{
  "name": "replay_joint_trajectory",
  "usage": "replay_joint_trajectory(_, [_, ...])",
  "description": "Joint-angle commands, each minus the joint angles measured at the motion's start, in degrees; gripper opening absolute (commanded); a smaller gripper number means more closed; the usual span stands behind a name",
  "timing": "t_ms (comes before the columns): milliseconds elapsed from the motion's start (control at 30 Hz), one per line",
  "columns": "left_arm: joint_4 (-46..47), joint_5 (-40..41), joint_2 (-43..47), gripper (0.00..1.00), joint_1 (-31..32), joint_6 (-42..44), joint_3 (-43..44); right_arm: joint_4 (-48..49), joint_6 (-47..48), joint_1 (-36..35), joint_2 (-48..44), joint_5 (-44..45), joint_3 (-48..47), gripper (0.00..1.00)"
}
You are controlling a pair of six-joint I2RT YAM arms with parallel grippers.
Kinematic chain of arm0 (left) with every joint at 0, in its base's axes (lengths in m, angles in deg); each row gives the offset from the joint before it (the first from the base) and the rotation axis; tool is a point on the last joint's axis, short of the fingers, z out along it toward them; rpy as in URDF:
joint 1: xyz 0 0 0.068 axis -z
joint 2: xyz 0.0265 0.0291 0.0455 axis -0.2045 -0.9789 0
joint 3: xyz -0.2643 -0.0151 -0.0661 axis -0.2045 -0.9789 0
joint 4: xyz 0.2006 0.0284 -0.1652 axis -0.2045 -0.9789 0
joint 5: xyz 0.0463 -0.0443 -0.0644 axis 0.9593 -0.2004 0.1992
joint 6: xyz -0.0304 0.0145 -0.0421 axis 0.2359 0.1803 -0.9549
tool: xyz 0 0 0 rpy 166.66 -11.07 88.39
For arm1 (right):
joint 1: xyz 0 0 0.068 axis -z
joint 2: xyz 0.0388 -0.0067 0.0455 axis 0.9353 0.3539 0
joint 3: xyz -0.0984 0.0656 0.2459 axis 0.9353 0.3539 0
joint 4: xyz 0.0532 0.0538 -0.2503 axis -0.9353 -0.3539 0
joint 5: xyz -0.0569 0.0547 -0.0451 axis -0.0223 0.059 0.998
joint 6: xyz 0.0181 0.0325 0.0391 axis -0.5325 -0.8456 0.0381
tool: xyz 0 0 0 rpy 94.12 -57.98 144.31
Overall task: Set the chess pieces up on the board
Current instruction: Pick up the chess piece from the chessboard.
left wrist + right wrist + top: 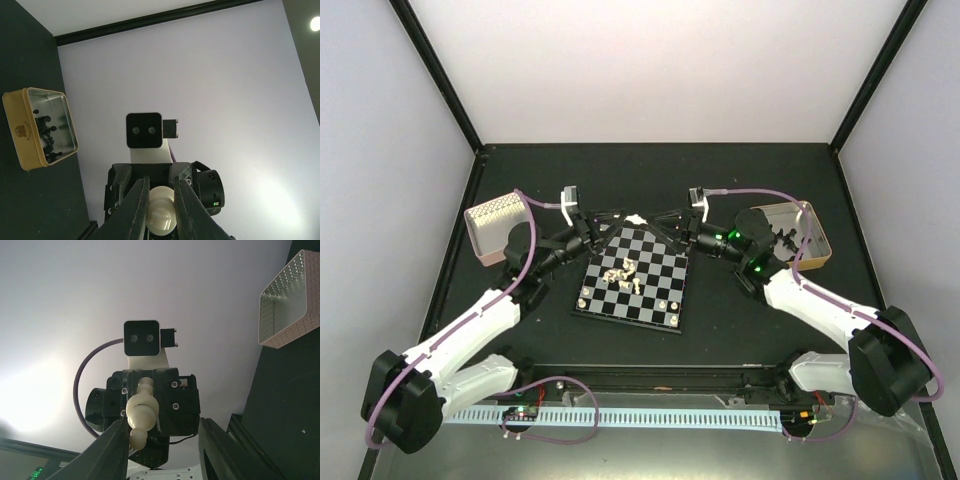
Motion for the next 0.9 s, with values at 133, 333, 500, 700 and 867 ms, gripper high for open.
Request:
replay_joint_trajectory(133, [4.3,0.8,-0.7,0.03,-0.1,-2.5,-0.6,-0.4,0.2,-0.4,-0.8,-1.8,-2.5,0.36])
replay_joint_trajectory(333, [4.3,0.7,-0.8,0.03,-0.1,-2.5,-1.0,-0.2,0.0,-0.6,-0.7,-1.9,-2.7,0.29])
replay_joint_trajectory(500, [4.3,0.7,-0.8,0.03,-0.1,-2.5,-1.3,-0.5,0.0,-0.8,-0.6,-2.3,-3.3,0.14])
replay_joint_trajectory(700, [2.6,1.3,-0.5,0.02,-0.1,-0.7,-1.5,-8.0,4.1,-0.8,-1.3,-2.0,-4.0,0.02])
replay_joint_trajectory(867, [-7.3,4.3,2.4,0.02,-0.2,7.2,-1.7,-27.3,18.4,-0.8,-1.7,0.2,-6.6,0.01])
